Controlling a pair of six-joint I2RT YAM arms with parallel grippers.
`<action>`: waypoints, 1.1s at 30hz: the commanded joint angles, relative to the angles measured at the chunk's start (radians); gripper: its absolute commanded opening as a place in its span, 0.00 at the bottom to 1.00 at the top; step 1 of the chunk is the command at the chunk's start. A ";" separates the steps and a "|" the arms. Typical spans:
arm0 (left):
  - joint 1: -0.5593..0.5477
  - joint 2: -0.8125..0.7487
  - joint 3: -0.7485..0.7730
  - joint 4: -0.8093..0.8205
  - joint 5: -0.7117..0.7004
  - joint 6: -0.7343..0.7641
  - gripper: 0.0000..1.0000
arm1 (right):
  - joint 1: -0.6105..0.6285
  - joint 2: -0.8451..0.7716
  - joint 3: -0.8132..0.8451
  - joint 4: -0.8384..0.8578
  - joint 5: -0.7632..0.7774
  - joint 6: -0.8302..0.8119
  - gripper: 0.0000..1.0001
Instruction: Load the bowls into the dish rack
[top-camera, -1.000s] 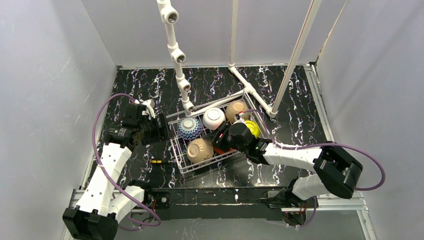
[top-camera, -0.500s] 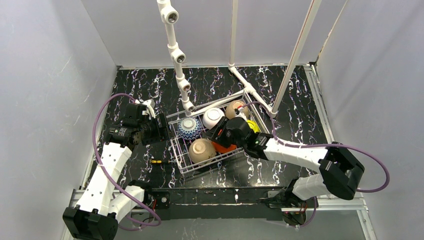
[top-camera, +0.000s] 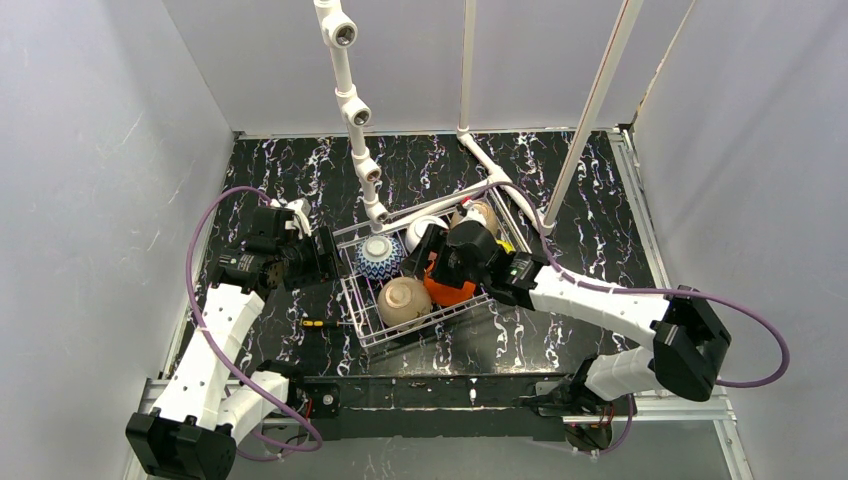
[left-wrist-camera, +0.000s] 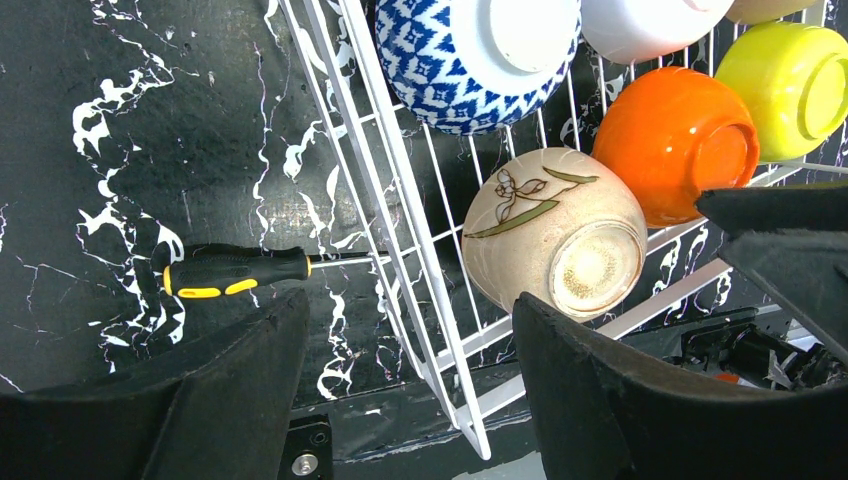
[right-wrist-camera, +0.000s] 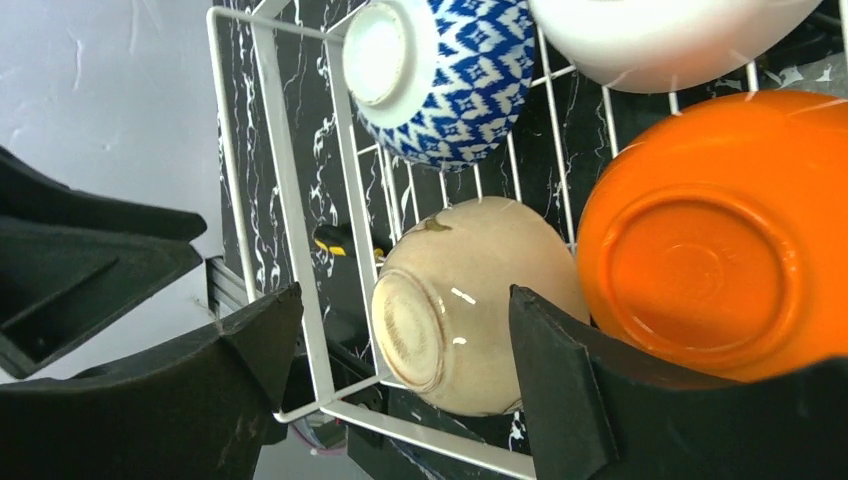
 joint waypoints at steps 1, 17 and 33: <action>0.004 0.004 0.010 -0.003 0.015 0.005 0.72 | 0.031 0.003 0.067 -0.147 -0.004 -0.090 0.85; 0.004 -0.001 -0.002 0.010 0.010 0.005 0.72 | 0.098 0.073 0.083 -0.203 0.093 -0.008 0.92; 0.004 -0.010 -0.009 0.004 -0.007 0.020 0.72 | 0.052 0.158 0.101 -0.125 -0.047 0.014 0.93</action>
